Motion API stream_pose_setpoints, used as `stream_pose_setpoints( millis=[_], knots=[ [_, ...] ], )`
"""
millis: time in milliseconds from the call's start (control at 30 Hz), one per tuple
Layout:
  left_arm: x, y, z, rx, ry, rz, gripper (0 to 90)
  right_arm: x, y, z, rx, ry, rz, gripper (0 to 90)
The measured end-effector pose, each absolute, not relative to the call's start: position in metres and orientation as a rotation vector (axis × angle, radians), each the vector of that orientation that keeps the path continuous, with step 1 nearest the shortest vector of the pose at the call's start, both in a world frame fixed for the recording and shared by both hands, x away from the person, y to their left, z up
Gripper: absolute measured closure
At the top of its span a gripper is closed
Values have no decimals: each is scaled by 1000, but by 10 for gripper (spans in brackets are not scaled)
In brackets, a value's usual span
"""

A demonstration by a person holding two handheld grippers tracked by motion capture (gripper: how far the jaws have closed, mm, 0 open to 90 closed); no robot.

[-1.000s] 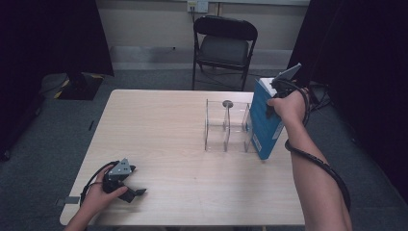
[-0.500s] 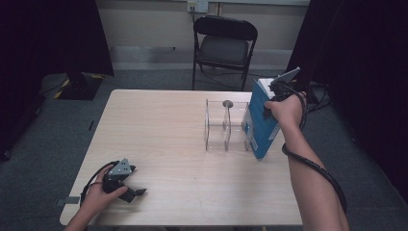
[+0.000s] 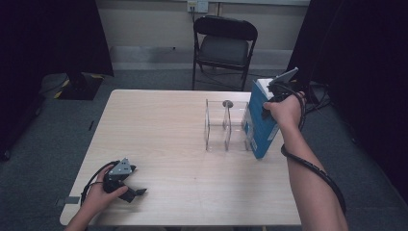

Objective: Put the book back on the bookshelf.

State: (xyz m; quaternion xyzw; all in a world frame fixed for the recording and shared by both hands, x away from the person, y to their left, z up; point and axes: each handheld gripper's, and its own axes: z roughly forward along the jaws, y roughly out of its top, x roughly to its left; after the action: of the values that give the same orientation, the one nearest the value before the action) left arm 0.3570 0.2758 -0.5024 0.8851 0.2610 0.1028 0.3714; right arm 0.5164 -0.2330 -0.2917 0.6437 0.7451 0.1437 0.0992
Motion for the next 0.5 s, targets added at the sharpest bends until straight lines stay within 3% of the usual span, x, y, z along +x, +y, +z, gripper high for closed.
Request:
stream_pose_setpoints(
  millis=[500],
  knots=[
    [358,275,-502,2273,661,269,0,508,-241,-288,1921,2226,471,428]
  ],
)
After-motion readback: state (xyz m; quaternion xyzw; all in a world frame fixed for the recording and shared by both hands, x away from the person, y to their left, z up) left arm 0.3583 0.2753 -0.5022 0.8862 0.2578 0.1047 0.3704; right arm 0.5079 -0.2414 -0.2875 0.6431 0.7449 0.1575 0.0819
